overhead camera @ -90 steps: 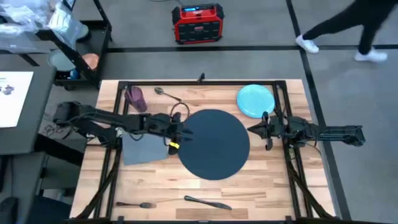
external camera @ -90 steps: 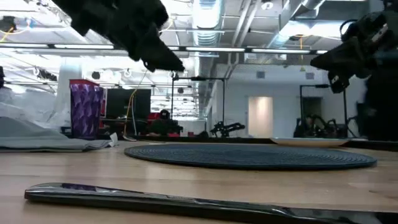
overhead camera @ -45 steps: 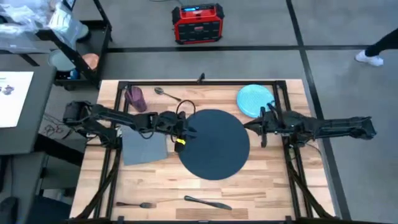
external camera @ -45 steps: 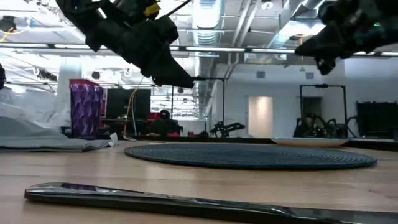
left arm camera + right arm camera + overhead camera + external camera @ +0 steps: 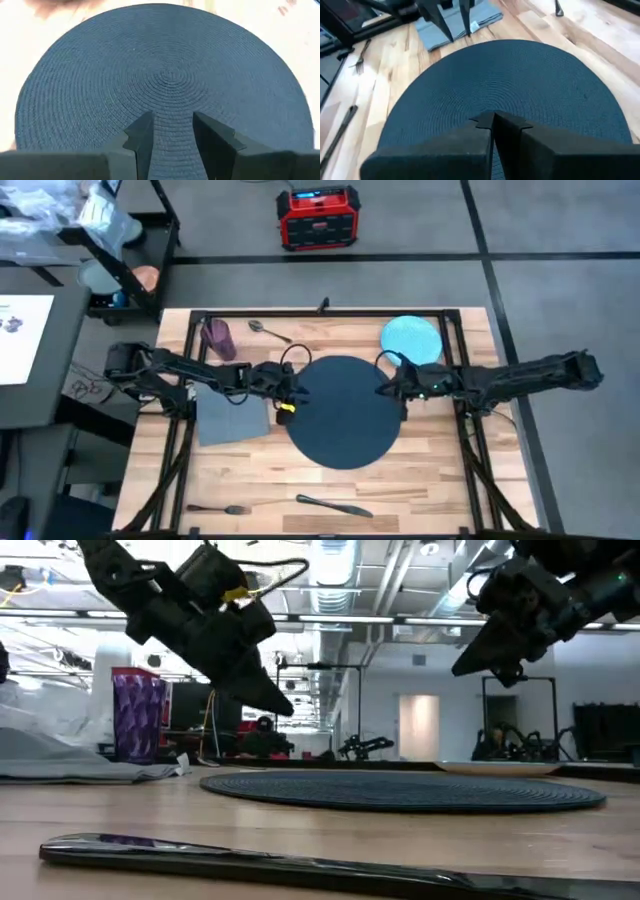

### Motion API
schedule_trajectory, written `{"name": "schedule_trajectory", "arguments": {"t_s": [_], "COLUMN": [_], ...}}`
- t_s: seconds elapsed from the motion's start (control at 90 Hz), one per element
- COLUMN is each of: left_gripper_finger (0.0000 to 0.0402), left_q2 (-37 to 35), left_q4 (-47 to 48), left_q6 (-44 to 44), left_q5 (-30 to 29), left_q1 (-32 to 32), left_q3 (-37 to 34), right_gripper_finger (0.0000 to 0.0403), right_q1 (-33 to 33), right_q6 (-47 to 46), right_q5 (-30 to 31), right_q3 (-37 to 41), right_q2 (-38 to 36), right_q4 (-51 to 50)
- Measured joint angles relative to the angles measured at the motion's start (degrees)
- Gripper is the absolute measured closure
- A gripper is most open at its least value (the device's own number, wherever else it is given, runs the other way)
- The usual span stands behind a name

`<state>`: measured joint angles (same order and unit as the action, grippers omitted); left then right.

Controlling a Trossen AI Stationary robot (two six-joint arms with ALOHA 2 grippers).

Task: Set table place
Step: Adjust the dark blue table mat

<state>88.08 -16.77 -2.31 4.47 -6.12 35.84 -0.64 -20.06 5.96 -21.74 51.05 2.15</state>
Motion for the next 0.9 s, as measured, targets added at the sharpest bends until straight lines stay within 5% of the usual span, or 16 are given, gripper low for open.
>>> {"name": "schedule_trajectory", "arguments": {"t_s": [0.189,0.9], "left_gripper_finger": [0.0279,0.0279], "left_q2": [5.36,12.36], "left_q4": [-9.79,-9.21], "left_q6": [-0.96,0.37], "left_q5": [3.39,3.41], "left_q1": [-0.39,-0.78], "left_q3": [0.10,0.04], "right_gripper_finger": [0.0403,0.0403], "right_q1": [-0.06,-0.13], "right_q6": [-0.65,-1.55], "right_q5": [0.21,1.90], "right_q3": [-0.02,-0.02], "right_q2": [0.00,-0.11], "right_q4": [-2.62,-1.56]}}
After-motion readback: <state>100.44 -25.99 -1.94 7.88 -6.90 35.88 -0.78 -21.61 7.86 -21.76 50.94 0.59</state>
